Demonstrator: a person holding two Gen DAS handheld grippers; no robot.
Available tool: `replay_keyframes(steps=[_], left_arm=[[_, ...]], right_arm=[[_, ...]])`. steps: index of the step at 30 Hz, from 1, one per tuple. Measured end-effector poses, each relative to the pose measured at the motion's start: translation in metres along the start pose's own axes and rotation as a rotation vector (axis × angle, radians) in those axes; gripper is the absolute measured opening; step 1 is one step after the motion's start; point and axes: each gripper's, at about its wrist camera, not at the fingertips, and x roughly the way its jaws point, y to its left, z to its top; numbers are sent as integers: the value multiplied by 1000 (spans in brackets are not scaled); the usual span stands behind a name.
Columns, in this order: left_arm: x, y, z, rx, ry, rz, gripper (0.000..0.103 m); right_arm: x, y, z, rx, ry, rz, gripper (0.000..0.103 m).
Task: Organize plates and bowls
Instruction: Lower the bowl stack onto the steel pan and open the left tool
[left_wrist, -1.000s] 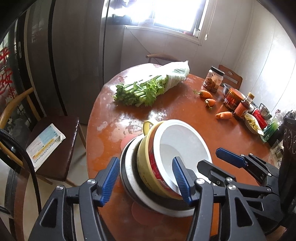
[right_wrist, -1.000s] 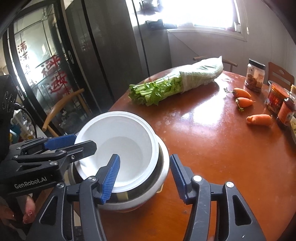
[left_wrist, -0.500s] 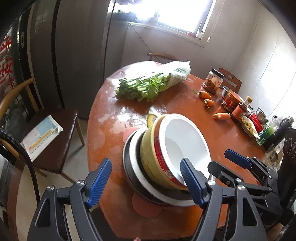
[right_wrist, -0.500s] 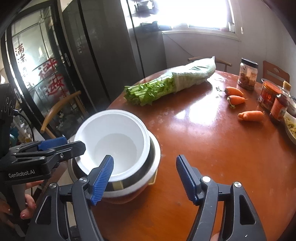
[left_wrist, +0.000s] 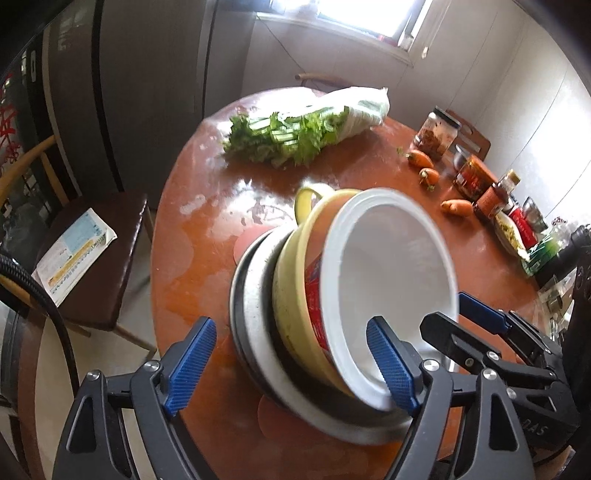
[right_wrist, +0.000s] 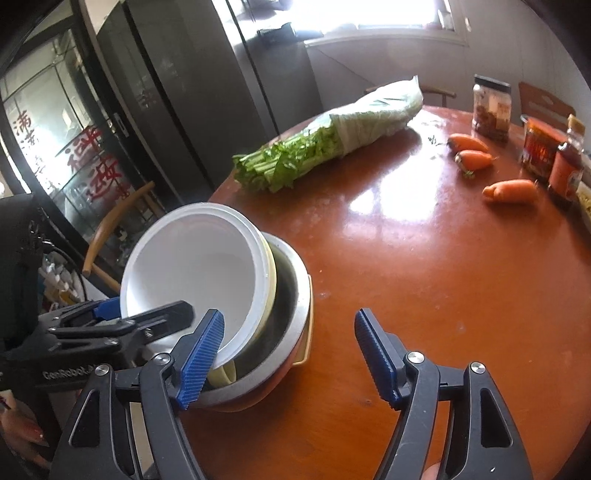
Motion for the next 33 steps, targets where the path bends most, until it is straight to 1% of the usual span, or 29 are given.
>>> replay_keyframes(steps=[3, 8, 11, 14, 19, 26, 33], left_arm=[[11, 3, -1, -6, 32, -16, 83], [18, 9, 1, -12, 42, -47, 83], [23, 9, 2, -3, 57, -56, 83], [27, 5, 3, 19, 64, -41, 83], [32, 3, 7, 31, 72, -62, 82], [40, -13, 14, 67, 77, -83, 82], [53, -46, 20, 118, 90, -114, 81]], right_arm=[[9, -5, 1, 34, 27, 44, 75], [21, -12, 3, 65, 60, 91, 75], [25, -16, 5, 68, 67, 96, 75], [29, -21, 5, 78, 78, 115, 73], [29, -26, 7, 76, 71, 131, 72], [23, -40, 6, 90, 60, 118, 72], [7, -67, 4, 110, 35, 62, 72]])
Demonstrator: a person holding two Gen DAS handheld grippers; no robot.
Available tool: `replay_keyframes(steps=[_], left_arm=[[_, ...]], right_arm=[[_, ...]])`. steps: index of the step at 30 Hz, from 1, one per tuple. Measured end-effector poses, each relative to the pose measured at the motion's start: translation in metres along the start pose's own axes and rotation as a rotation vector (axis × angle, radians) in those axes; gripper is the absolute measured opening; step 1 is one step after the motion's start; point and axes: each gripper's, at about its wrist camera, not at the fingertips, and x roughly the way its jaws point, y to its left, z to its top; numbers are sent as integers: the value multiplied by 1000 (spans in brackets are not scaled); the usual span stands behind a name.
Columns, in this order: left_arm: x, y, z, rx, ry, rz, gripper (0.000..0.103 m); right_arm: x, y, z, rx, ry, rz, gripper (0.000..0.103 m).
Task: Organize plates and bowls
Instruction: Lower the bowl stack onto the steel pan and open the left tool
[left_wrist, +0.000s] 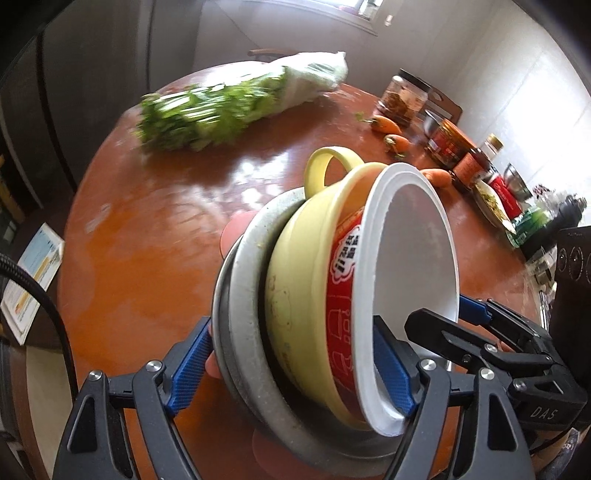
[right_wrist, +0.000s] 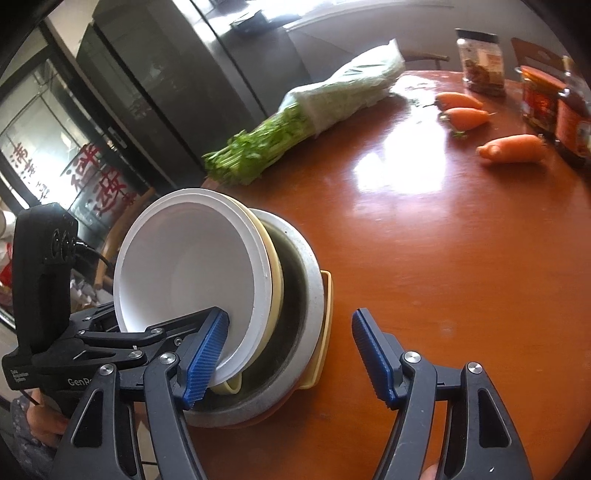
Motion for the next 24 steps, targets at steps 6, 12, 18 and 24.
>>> replay_keyframes(steps=[6, 12, 18, 24], left_arm=[[15, -34, 7, 48, 9, -27, 81], [31, -70, 12, 84, 14, -48, 81], [40, -97, 15, 108, 12, -47, 82], [46, -112, 15, 127, 16, -47, 83]], right_arm=[[-19, -30, -3, 33, -21, -42, 72], [-40, -60, -8, 50, -35, -88, 72], [-59, -81, -12, 69, -53, -131, 72], [-69, -92, -17, 81, -58, -144, 72]])
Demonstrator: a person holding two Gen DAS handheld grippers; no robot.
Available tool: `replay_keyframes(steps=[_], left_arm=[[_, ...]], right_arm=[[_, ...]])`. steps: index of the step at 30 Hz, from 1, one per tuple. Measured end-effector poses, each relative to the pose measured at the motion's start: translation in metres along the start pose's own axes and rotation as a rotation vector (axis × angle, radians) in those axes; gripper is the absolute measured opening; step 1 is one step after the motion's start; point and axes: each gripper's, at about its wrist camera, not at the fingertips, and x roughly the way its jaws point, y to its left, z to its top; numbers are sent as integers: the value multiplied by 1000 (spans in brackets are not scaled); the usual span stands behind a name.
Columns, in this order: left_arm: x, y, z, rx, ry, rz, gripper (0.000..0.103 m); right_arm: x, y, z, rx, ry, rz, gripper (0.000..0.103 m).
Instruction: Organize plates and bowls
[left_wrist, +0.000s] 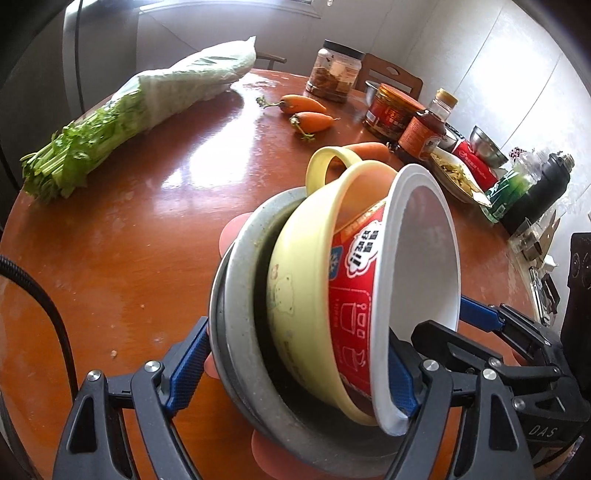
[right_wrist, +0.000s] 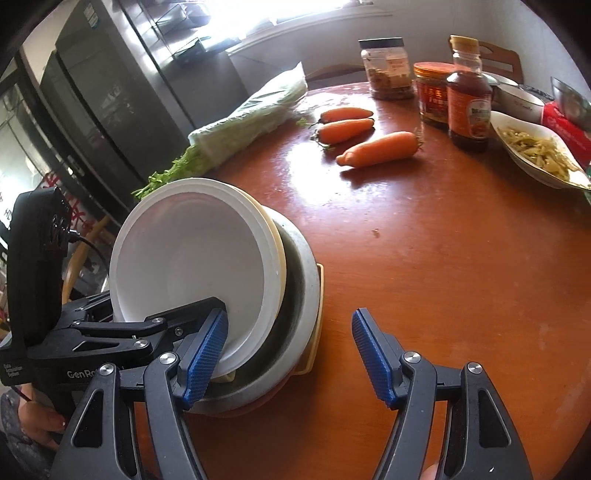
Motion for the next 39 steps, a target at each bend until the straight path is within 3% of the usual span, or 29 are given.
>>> replay_keyframes(steps=[15, 31, 39], left_arm=[[-20, -1, 1, 8, -77, 50, 83], [-67, -6, -12, 15, -177, 58, 83], [-93, -16, -35, 23, -246, 103, 83]], right_arm=[[-13, 6, 2, -11, -31, -31, 72], [-53, 27, -1, -47, -146, -56, 73], [-79, 37, -17, -88, -206, -84, 75]])
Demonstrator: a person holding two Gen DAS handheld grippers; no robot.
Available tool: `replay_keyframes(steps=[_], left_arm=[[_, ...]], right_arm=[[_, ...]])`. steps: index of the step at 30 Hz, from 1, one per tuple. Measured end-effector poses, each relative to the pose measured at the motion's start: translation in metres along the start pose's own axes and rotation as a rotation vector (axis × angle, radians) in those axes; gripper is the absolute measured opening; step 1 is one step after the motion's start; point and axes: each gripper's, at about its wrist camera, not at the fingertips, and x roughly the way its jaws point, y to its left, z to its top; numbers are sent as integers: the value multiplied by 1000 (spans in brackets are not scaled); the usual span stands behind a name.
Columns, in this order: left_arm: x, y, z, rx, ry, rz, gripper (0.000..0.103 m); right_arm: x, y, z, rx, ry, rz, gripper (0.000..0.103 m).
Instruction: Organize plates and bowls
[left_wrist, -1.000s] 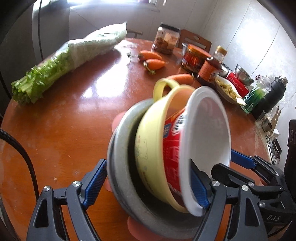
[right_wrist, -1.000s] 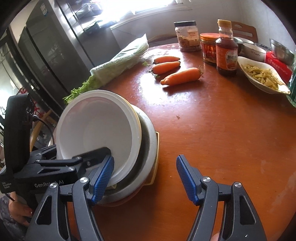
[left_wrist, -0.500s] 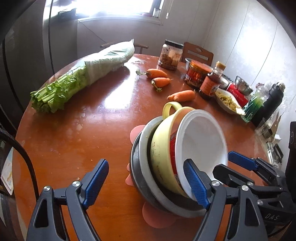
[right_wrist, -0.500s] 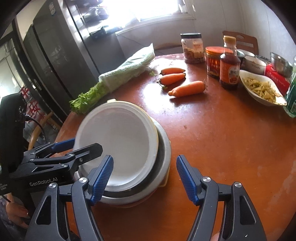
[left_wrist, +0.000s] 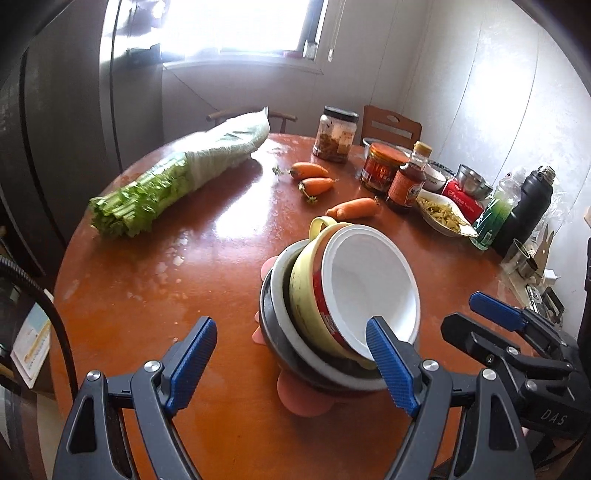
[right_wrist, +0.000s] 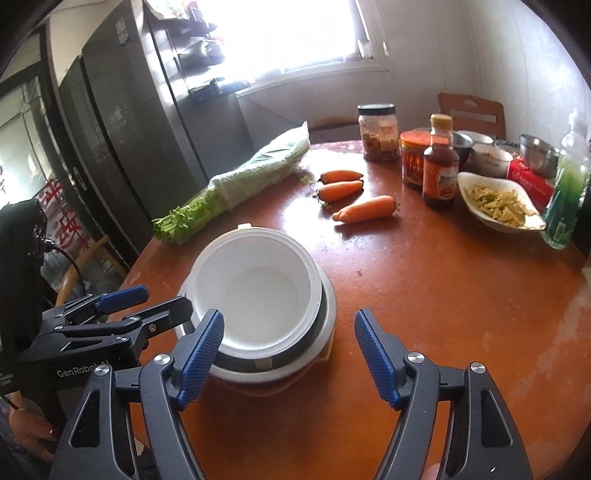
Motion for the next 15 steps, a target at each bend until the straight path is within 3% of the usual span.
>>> replay_keyframes(steps=[8, 15], left_arm=[[-26, 4, -23, -15, -58, 52, 86], [-30, 7, -47, -20, -46, 92, 86]], right_arm=[[-15, 10, -21, -52, -42, -42, 76], [-14, 20, -43, -79, -34, -43, 77]])
